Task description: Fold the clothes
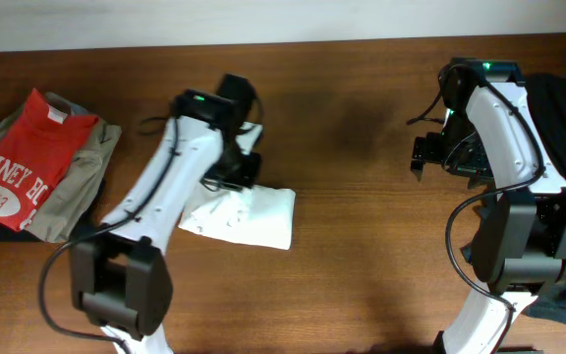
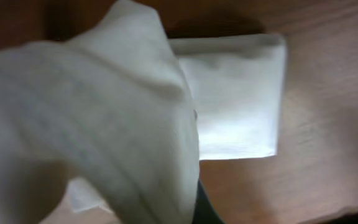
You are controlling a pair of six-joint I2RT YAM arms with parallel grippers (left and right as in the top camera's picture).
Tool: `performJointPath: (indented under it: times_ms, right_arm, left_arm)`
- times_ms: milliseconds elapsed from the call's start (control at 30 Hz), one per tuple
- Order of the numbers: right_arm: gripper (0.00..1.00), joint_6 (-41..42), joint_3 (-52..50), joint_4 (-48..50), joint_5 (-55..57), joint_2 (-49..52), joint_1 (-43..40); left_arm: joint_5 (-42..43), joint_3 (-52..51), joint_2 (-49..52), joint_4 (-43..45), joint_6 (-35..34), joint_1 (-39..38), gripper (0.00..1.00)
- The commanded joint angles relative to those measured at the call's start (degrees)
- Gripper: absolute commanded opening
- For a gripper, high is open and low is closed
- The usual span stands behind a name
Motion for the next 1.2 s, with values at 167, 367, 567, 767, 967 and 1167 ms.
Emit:
performJointPath:
  times_ms: [167,367,567,767,967,1167]
  right_arm:
    - [0.94,-0.68,0.96,-0.09,1.2,-1.16,-0.22]
    - [0.95,-0.7,0.96,-0.07,1.22,-1.16,-0.22]
    - [0.95,-0.68,0.96,-0.09,1.22,-1.16,-0.22]
    - [0.95,-0.85,0.96,-0.15,1.22,-1.16,-0.22]
    - [0.95,-0.85,0.96,-0.37,1.22,-1.16,-0.22]
    - [0.95,-0.85,0.96,-0.5,1.22,-1.16,-0.22]
  left_arm:
    - [-4.7,2.36,4.46,3.37,-1.88,-6.43,0.85]
    - [-4.63,4.11,4.52,1.55,-2.56,12.07,0.97]
    - [27.96,-14.32,9.6,15.76,19.45,18.6,0.97]
    - [25.09,-15.02,12.79,19.45,18.91,18.62,0.0]
    - [-0.55,9.92,8.46,6.75,12.72,27.43,0.0]
    - [-11.21,26.23,8.37,4.76,12.72,37.53,0.01]
